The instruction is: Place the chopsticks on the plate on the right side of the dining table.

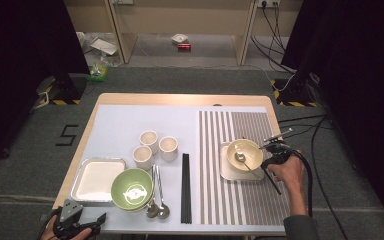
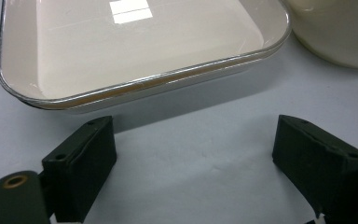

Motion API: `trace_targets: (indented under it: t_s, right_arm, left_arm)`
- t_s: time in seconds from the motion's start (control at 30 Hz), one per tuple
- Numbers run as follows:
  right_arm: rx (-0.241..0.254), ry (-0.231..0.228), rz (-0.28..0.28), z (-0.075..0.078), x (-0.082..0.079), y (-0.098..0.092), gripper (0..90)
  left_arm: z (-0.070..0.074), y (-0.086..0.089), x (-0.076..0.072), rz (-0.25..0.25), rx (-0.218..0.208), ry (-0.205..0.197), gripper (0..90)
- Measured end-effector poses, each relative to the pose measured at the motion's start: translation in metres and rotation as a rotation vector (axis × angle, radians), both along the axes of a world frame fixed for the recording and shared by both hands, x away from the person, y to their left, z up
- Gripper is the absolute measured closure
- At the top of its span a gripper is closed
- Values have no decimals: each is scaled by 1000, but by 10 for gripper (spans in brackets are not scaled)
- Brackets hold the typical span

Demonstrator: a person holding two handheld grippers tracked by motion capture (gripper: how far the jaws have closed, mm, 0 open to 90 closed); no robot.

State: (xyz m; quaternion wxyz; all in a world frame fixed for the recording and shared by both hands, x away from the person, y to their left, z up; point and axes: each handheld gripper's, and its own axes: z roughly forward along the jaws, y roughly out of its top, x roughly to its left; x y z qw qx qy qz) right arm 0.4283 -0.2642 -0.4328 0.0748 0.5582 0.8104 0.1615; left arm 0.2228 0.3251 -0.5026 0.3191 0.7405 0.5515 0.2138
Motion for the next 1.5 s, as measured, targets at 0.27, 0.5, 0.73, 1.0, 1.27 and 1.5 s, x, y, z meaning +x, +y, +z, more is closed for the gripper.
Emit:
trace_targets:
  t_s: [0.27,0.5,0.73,1.0,1.27,1.5]
  right_arm:
    - [7,-30,60,7,-17,-10,735]
    - [7,-30,105,5,-39,-15,694]
    - [-39,-22,127,2,-54,-19,678]
    - [-55,-17,132,-6,-63,-26,765]
    - [-65,-38,161,-7,-54,-22,833]
    - [-66,-41,147,-7,-39,-16,840]
  left_arm:
    - [0,0,0,0,2,2,121]
    - [0,0,0,0,1,1,121]
    - [0,0,0,1,0,-1,121]
    - [0,0,0,1,3,3,121]
    - [0,0,0,2,2,1,121]
    - [0,0,0,0,0,0,121]
